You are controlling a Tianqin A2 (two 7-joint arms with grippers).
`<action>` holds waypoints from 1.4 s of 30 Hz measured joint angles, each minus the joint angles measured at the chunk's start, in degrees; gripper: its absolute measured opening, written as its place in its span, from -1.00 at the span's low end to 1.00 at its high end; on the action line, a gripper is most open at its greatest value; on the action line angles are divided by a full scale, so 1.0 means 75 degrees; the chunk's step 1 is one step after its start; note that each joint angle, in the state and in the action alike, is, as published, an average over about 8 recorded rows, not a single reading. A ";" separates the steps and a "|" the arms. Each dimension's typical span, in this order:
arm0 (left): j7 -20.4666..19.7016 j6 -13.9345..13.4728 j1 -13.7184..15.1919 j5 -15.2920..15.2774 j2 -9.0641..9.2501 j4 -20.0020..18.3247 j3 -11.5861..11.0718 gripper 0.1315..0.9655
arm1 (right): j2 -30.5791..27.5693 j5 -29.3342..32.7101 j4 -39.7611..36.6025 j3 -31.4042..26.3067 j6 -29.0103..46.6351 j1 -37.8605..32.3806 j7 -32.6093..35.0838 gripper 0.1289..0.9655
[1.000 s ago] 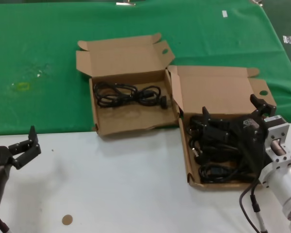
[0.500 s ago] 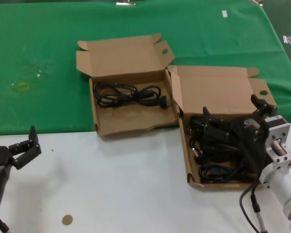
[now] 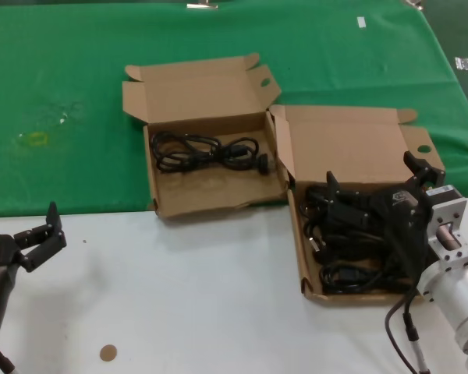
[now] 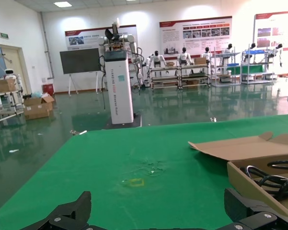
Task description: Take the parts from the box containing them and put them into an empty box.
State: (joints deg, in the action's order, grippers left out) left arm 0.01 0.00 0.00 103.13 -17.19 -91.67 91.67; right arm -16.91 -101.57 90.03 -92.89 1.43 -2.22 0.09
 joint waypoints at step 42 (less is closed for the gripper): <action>0.0000 0.0000 0.0000 0.0000 0.0000 0.0000 0.0000 1.00 | 0.0000 0.0000 0.0000 0.0000 0.0000 0.0000 0.0000 1.00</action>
State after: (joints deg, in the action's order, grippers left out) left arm 0.00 0.00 0.00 103.13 -17.19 -91.67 91.67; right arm -16.91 -101.57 90.02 -92.89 1.43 -2.22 0.09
